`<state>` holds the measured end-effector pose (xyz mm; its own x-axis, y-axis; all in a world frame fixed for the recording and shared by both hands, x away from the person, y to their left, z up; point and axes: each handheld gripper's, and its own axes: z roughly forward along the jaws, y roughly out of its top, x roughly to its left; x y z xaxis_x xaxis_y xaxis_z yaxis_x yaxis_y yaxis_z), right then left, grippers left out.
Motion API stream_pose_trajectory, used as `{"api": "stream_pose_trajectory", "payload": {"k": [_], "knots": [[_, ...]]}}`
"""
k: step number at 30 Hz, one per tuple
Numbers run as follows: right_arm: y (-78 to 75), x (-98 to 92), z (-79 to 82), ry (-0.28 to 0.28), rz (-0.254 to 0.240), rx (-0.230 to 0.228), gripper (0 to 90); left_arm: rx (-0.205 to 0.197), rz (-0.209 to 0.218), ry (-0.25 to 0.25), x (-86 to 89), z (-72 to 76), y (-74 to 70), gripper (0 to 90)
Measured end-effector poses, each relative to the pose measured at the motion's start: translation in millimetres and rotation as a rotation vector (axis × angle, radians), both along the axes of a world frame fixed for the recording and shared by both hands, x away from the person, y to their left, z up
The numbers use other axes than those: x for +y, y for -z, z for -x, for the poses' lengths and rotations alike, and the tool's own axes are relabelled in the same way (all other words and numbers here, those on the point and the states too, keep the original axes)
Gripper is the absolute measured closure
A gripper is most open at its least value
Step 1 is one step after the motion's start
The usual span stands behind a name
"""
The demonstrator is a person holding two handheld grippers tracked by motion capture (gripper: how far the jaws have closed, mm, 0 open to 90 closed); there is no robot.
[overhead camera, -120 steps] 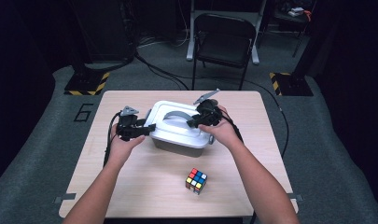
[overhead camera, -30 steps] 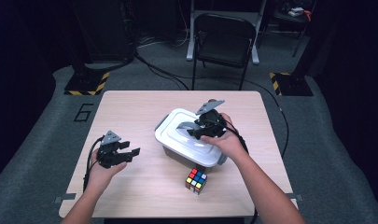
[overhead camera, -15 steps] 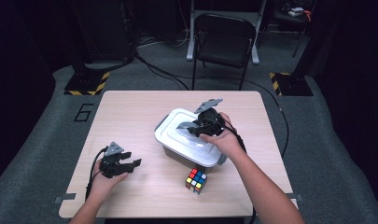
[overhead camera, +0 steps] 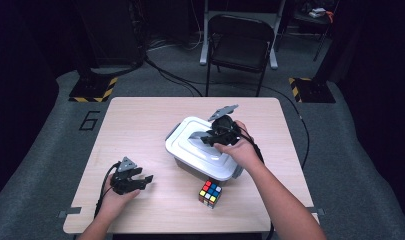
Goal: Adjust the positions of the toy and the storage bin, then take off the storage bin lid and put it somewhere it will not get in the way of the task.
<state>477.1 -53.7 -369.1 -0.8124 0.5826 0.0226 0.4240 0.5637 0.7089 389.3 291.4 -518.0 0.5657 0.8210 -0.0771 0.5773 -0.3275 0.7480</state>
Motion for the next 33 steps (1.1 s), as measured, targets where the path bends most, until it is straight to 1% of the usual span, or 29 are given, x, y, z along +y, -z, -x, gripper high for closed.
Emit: {"api": "stream_pose_trajectory", "payload": {"k": [1, 2, 3, 4, 5, 8, 9, 10, 12, 15, 16, 19, 20, 21, 23, 27, 29, 31, 32, 33], "knots": [[-0.2, 0.0, 0.0, -0.008, 0.004, 0.000, 66.4, -0.006, 0.005, -0.003, -1.4, -0.1, 1.6, 40.1], [-0.8, 0.5, 0.3, -0.005, 0.008, 0.007, 66.6, 0.001, -0.003, 0.006, -1.2, -0.2, 1.4, 40.0], [-0.8, 0.3, 0.1, -0.005, 0.010, 0.007, 66.6, -0.002, -0.005, 0.007, -1.8, -0.3, 2.0, 40.0], [-1.0, 0.2, 0.2, 0.006, 0.009, 0.016, 66.6, -0.002, -0.007, 0.005, -2.2, -0.3, 2.2, 39.8], [-0.7, -0.3, -0.2, 0.007, 0.007, 0.016, 66.6, -0.008, -0.010, 0.002, -2.7, -0.2, 2.8, 39.7], [-0.6, -1.1, -1.6, 0.005, 0.006, 0.019, 66.6, -0.003, -0.016, 0.009, -2.5, 0.1, 3.0, 39.4], [-0.5, -1.0, -1.6, 0.004, 0.008, 0.014, 66.6, -0.012, -0.025, 0.011, -2.2, -0.2, 3.6, 39.4], [-0.4, -0.9, -1.3, 0.000, 0.009, 0.011, 66.6, -0.011, -0.019, 0.001, -3.1, 0.2, 4.6, 39.1], [-0.3, -1.0, -1.4, -0.001, 0.009, 0.009, 66.6, -0.007, -0.026, 0.005, -2.6, -0.4, 5.1, 38.8], [-0.4, -0.8, -1.5, -0.004, 0.010, 0.004, 66.6, -0.011, -0.039, 0.008, -2.0, -0.3, 6.3, 38.2], [-0.4, -0.7, -1.4, -0.004, 0.011, 0.003, 66.7, -0.019, -0.046, 0.014, -1.8, -0.4, 6.9, 38.2], [-0.7, -0.5, -1.2, 0.002, 0.015, -0.001, 66.7, -0.034, -0.053, 0.012, -2.6, 0.5, 7.9, 37.6], [-0.6, -0.6, -1.6, 0.002, 0.014, -0.002, 66.7, -0.030, -0.054, 0.017, -2.8, 0.9, 7.9, 37.1], [-0.6, -0.6, -1.8, 0.003, 0.014, -0.002, 66.7, -0.036, -0.051, 0.017, -3.5, 1.3, 8.8, 36.2], [-1.0, -0.5, -2.1, 0.000, 0.018, -0.003, 66.7, -0.051, -0.060, 0.019, -4.4, 2.0, 10.0, 34.7], [-2.2, 0.4, -0.8, 0.004, 0.019, -0.014, 66.7, -0.053, -0.060, 0.022, -4.9, 2.7, 10.4, 33.1], [-3.0, 0.9, -0.9, 0.007, 0.018, -0.010, 66.7, -0.053, -0.059, 0.021, -4.8, 2.7, 10.5, 32.9], [-3.5, 1.0, -1.2, 0.001, 0.020, -0.020, 66.7, -0.057, -0.058, 0.018, -5.1, 2.9, 10.9, 32.2], [-4.5, 0.7, -0.8, -0.003, 0.023, -0.018, 66.7, -0.059, -0.057, 0.016, -5.4, 3.0, 11.1, 31.8], [-4.9, 0.5, -0.8, -0.004, 0.022, -0.022, 66.7, -0.052, -0.064, 0.023, -4.9, 3.1, 10.4, 31.4]]}}
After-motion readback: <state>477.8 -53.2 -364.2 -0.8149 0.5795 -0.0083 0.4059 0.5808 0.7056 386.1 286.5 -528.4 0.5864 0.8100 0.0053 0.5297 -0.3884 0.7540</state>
